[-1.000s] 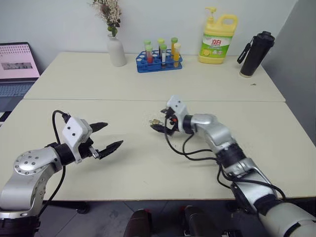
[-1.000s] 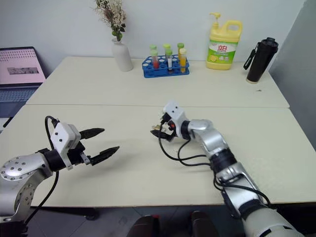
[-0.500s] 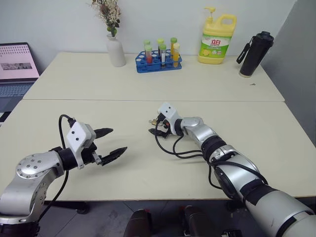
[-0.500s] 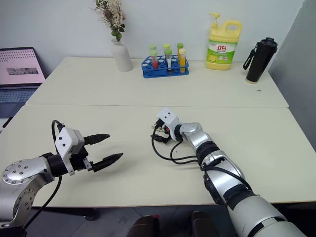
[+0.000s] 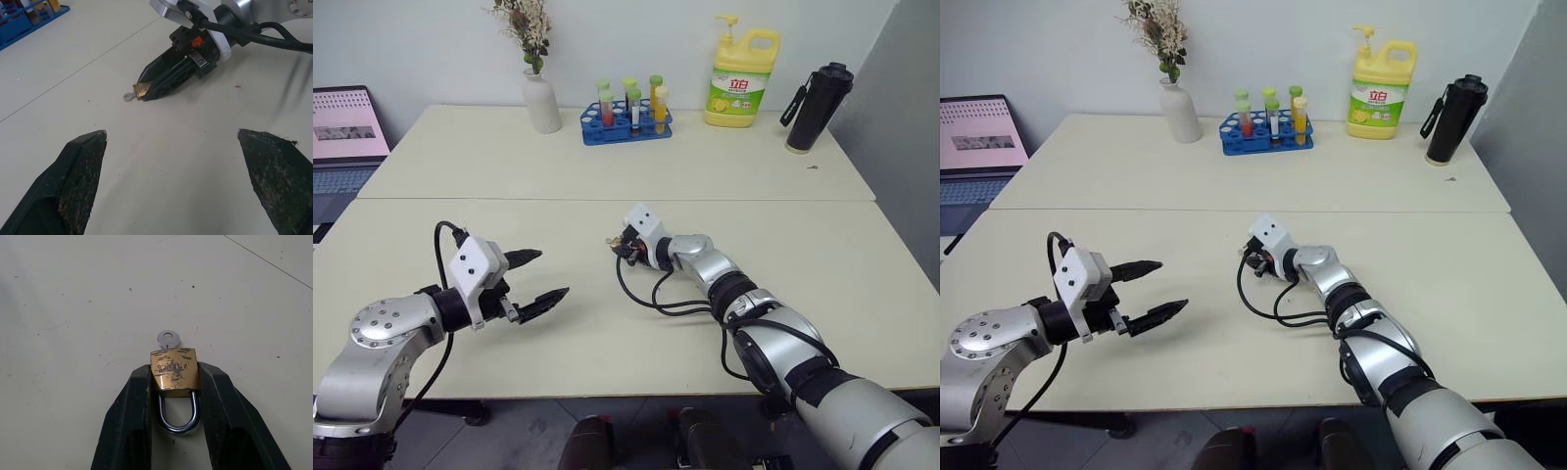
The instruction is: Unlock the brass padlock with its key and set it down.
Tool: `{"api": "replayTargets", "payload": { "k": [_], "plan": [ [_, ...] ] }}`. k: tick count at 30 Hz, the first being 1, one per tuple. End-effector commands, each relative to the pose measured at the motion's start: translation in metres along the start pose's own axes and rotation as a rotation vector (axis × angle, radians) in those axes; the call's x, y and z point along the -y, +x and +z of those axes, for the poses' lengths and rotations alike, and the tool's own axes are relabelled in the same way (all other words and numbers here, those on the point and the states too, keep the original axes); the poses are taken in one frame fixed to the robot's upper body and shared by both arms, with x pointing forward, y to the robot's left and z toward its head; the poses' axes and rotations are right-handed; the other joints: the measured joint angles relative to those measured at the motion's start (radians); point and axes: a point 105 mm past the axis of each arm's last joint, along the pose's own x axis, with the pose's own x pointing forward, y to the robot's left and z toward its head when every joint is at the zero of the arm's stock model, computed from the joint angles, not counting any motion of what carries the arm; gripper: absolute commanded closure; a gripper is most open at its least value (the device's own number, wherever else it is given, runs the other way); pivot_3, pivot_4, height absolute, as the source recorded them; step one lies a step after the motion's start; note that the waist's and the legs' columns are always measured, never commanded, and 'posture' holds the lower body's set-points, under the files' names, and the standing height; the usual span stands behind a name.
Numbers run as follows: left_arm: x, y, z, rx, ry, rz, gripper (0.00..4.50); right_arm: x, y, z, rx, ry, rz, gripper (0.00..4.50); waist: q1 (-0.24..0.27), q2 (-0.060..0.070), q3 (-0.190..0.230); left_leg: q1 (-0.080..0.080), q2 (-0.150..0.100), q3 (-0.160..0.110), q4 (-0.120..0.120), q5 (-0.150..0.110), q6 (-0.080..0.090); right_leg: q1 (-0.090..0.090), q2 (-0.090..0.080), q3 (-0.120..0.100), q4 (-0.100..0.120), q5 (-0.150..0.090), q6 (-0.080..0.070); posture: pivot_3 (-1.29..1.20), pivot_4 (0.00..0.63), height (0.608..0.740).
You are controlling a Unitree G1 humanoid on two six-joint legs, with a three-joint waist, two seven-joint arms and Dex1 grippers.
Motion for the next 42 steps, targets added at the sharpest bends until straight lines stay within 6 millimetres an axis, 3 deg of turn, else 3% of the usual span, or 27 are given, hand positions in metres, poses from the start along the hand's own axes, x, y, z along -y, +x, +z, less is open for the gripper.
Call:
{"api": "replayTargets", "payload": {
  "k": [1,6,11,15,22,25,29,34,42],
  "plan": [
    [0.001,0.000,0.006,0.019,0.024,-0.003,0.00,0.002,-0.006,0.007,0.040,-0.032,0.030,3.56,0.001,0.000,0.000,0.000,0.000,0.000,0.000,0.000,0.000,0.000,0.000,0.000,0.000,0.000,0.000,0.00,0.150,0.740],
    [0.005,0.001,0.004,0.019,-0.003,-0.039,0.00,-0.019,-0.043,0.020,0.156,-0.156,0.223,3.56,0.009,0.000,0.000,-0.001,-0.001,-0.001,0.000,0.000,0.000,0.000,-0.001,0.000,-0.001,0.000,0.000,0.00,0.150,0.740],
    [0.015,0.005,0.003,0.017,-0.017,-0.106,0.00,-0.044,-0.095,0.016,0.143,-0.259,0.318,3.56,0.011,0.001,0.000,-0.002,-0.001,-0.002,0.000,0.000,0.000,0.000,-0.002,-0.001,-0.001,0.000,0.001,0.00,0.150,0.740],
    [0.035,0.011,0.003,0.011,-0.053,-0.233,0.00,-0.053,-0.139,0.000,0.085,-0.404,0.286,3.56,0.011,0.001,0.001,-0.001,-0.001,-0.002,0.000,0.000,0.000,0.000,-0.001,-0.001,-0.001,-0.003,0.005,0.00,0.150,0.740],
    [0.043,0.016,0.000,0.011,-0.092,-0.282,0.00,-0.056,-0.148,-0.002,0.094,-0.499,0.196,3.56,0.004,0.001,0.001,0.001,0.001,0.000,0.001,0.000,0.000,0.001,0.002,0.000,-0.001,-0.003,0.006,0.00,0.150,0.740],
    [0.043,0.022,0.010,0.063,-0.131,-0.287,0.00,-0.051,-0.154,0.007,0.120,-0.686,0.103,3.56,0.009,0.001,0.001,0.000,0.000,0.000,0.001,0.000,0.000,0.001,0.002,0.000,-0.001,-0.004,0.006,0.00,0.150,0.740],
    [0.042,0.037,0.041,0.152,-0.195,-0.312,0.00,-0.035,-0.173,0.030,0.218,-1.010,-0.103,3.56,0.016,0.000,0.001,-0.001,-0.002,0.000,0.003,0.000,0.000,0.001,0.002,-0.001,-0.001,-0.004,0.006,0.00,0.150,0.740],
    [0.042,0.050,0.070,0.175,-0.195,-0.389,0.00,-0.031,-0.194,0.047,0.330,-1.255,-0.243,3.56,0.014,-0.001,0.001,0.000,-0.003,0.001,0.003,0.000,0.000,0.002,0.002,0.000,-0.001,-0.003,0.007,0.00,0.150,0.740],
    [0.049,0.063,0.110,0.204,-0.161,-0.527,0.00,-0.036,-0.210,0.057,0.472,-1.346,-0.274,3.56,0.009,-0.001,0.001,0.000,-0.003,0.000,0.002,0.000,-0.001,0.002,0.003,0.001,-0.001,-0.003,0.006,0.00,0.150,0.740]
  ]
}}
